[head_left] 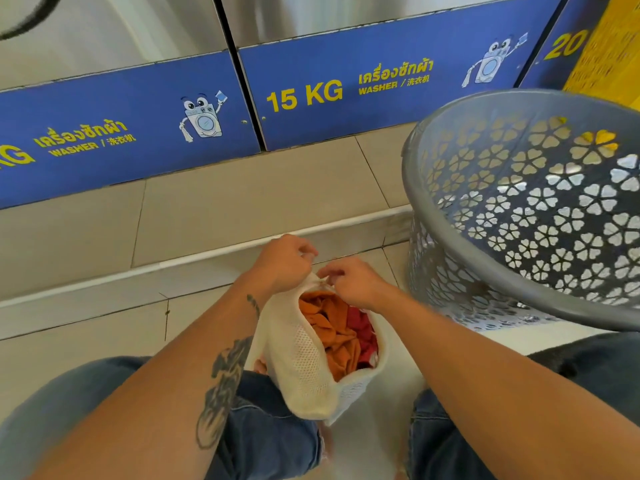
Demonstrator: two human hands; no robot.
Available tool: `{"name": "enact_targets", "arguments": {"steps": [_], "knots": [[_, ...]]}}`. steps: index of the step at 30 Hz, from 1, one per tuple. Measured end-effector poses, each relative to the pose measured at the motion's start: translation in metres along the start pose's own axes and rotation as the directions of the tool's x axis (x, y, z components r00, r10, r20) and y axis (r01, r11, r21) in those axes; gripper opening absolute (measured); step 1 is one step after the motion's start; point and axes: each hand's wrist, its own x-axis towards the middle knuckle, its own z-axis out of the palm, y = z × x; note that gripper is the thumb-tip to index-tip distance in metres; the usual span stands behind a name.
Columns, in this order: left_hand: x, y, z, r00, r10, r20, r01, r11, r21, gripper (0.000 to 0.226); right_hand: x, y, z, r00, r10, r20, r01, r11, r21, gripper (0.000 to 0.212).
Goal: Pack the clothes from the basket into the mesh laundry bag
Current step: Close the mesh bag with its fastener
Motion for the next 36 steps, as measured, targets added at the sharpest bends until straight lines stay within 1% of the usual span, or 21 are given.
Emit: {"name": "enact_targets", "arguments": {"steps": [2, 5, 6, 8, 10, 12, 16, 18, 22, 25, 29, 33, 34, 36], "knots": [[0.005, -0.013, 0.012, 0.996, -0.061, 0.058, 0.064, 0.996, -0.059, 0.019, 0.003, 0.005, 0.005, 0.999, 0.004, 0.041, -0.004, 1.000, -0.002, 0.038], [0.005, -0.029, 0.030, 0.975, -0.183, 0.125, 0.203, 0.964, -0.174, 0.014, 0.001, 0.015, 0.010, 0.991, 0.013, 0.137, -0.013, 1.000, -0.005, 0.037], [0.003, -0.032, 0.035, 0.969, -0.211, 0.131, 0.234, 0.952, -0.197, 0.013, -0.001, 0.018, 0.011, 0.989, 0.013, 0.150, -0.015, 1.000, 0.012, 0.036], [0.000, -0.036, 0.039, 0.966, -0.233, 0.115, 0.253, 0.945, -0.208, 0.013, -0.005, 0.022, 0.011, 0.990, 0.016, 0.142, -0.025, 0.998, 0.061, 0.030], [-0.003, -0.037, 0.037, 0.969, -0.236, 0.076, 0.246, 0.948, -0.201, 0.015, -0.009, 0.022, 0.010, 0.992, 0.010, 0.129, -0.020, 0.996, 0.082, 0.022], [-0.007, -0.034, 0.030, 0.973, -0.224, 0.051, 0.230, 0.953, -0.197, 0.018, -0.013, 0.020, 0.009, 0.995, -0.018, 0.094, 0.011, 0.997, 0.071, 0.019], [-0.021, -0.020, 0.016, 0.990, -0.132, 0.051, 0.140, 0.966, -0.215, 0.021, -0.022, 0.011, 0.001, 0.993, -0.077, -0.086, 0.080, 0.996, 0.033, 0.017], [-0.029, -0.015, 0.015, 0.992, -0.097, 0.082, 0.112, 0.974, -0.199, 0.019, -0.030, 0.005, -0.005, 0.986, -0.107, -0.131, 0.110, 0.994, 0.018, 0.018], [-0.049, -0.010, 0.024, 0.978, -0.062, 0.198, 0.085, 0.990, -0.109, 0.024, -0.048, -0.002, -0.010, 0.984, -0.127, -0.123, 0.123, 0.992, -0.036, 0.017], [-0.060, -0.004, 0.032, 0.975, -0.011, 0.224, 0.022, 0.999, -0.047, 0.030, -0.057, -0.003, -0.013, 0.985, -0.117, -0.124, 0.112, 0.993, -0.050, 0.018], [-0.065, 0.001, 0.042, 0.990, -0.010, 0.139, 0.001, 0.998, 0.067, 0.024, -0.065, -0.005, -0.016, 0.990, -0.095, -0.100, 0.086, 0.992, -0.094, 0.019], [-0.067, 0.001, 0.055, 1.000, 0.022, -0.008, -0.020, 0.982, 0.189, 0.021, -0.071, -0.004, -0.014, 0.994, -0.070, -0.085, 0.060, 0.992, -0.109, 0.020], [-0.066, 0.001, 0.055, 0.999, 0.026, -0.047, -0.016, 0.981, 0.194, 0.020, -0.072, -0.004, -0.014, 0.993, -0.069, -0.095, 0.059, 0.993, -0.102, 0.018], [-0.062, 0.001, 0.055, 0.995, 0.001, -0.096, 0.014, 0.989, 0.147, 0.017, -0.072, -0.005, -0.013, 0.990, -0.075, -0.121, 0.063, 0.994, -0.094, 0.016]]}}
